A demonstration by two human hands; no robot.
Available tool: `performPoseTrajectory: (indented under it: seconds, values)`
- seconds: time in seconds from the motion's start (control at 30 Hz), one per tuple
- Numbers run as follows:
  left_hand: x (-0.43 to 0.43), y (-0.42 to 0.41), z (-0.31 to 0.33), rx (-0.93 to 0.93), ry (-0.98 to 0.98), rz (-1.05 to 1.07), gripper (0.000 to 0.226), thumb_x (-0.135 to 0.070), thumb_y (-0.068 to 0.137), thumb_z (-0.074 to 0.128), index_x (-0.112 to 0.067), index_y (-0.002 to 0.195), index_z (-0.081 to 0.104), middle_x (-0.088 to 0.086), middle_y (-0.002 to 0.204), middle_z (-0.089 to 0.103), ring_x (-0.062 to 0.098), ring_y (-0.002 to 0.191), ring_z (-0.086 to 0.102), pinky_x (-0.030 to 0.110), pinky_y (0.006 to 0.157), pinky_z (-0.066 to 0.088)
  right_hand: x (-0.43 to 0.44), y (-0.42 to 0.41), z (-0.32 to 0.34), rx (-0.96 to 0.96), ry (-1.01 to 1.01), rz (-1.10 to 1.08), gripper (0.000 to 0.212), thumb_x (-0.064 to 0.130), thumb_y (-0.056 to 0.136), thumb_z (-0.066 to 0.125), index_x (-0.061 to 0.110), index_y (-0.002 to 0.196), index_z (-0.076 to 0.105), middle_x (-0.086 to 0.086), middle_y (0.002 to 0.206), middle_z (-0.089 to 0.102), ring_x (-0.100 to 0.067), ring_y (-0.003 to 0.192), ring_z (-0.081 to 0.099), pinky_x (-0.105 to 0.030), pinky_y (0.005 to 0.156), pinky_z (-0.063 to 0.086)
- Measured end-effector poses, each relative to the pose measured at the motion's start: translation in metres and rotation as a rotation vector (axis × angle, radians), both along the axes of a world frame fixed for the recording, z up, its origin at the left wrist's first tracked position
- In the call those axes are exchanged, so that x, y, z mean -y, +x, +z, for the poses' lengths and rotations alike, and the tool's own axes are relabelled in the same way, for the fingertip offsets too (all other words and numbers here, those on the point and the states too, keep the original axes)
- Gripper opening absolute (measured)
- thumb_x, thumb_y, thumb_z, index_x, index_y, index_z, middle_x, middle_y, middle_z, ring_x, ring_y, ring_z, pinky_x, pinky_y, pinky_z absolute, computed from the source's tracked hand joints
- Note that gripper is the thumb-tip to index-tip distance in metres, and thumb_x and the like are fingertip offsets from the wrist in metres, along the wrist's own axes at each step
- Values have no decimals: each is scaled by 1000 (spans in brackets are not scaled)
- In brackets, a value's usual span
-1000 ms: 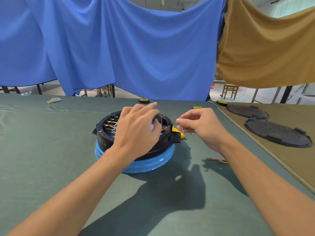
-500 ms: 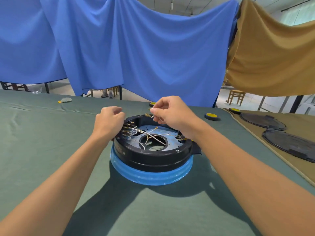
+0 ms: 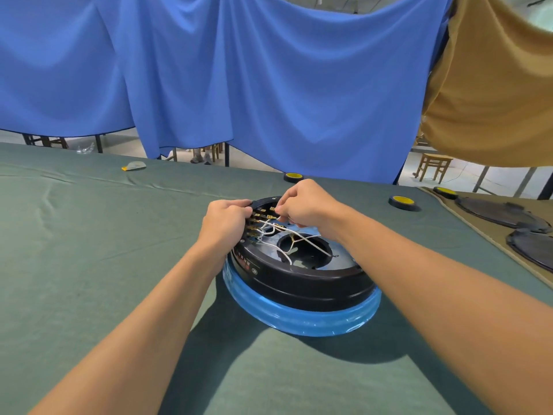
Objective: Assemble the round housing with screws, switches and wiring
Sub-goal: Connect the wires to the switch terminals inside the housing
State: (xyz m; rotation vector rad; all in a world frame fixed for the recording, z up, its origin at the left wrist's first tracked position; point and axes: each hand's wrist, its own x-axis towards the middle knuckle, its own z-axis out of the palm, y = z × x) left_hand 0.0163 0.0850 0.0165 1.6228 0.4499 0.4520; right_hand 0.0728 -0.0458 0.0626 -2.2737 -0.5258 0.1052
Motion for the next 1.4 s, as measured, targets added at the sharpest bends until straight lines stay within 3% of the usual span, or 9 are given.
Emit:
performPoseTrajectory:
  seconds: [0.13, 0.5, 0.83, 1.1, 1.27, 1.4]
  values:
    - [0, 0, -1, 14, -26, -4, 32, -10, 94, 52, -16, 120, 69, 8, 116, 69, 26, 106, 64, 43, 98, 51, -5, 1, -7, 36, -36, -13, 13, 9, 93, 60, 6, 91, 72, -11, 94, 69, -24, 95, 62, -31, 73, 48]
    - [0, 0, -2, 16, -15, 9, 31, -11, 95, 52, -17, 120, 69, 7, 114, 69, 24, 103, 65, 43, 95, 53, -8, 2, -11, 58, 5, 17, 11, 11, 93, 62, 11, 85, 70, -8, 92, 67, -23, 96, 61, -31, 78, 48]
    - [2, -1, -1, 7, -4, 5, 31, -11, 96, 51, -18, 119, 69, 7, 114, 68, 24, 103, 65, 44, 95, 53, -13, 5, -12, 136, -6, 17, 12, 10, 91, 63, 13, 81, 70, -2, 85, 65, -19, 92, 60, -28, 71, 46]
    - [2, -2, -2, 17, -9, 6, 30, -10, 96, 51, -17, 118, 70, 10, 111, 69, 26, 101, 66, 46, 93, 54, -19, 4, -13, 178, -16, 18, 11, 13, 92, 64, 7, 93, 73, -8, 94, 68, -22, 97, 62, -32, 79, 51]
    - [2, -3, -1, 22, -24, 4, 30, -10, 96, 52, -16, 119, 70, 10, 110, 70, 27, 101, 67, 46, 93, 54, -13, -1, -14, 279, -111, 61, 15, 17, 94, 60, 9, 102, 71, -7, 102, 67, -21, 101, 56, -30, 79, 46]
    - [3, -4, 0, 25, -33, -1, 31, -10, 95, 51, -16, 119, 69, 8, 112, 69, 25, 101, 66, 45, 95, 53, -3, -7, -12, 410, -126, 130, 12, 22, 90, 66, 15, 96, 73, 0, 92, 66, -17, 91, 58, -32, 80, 47]
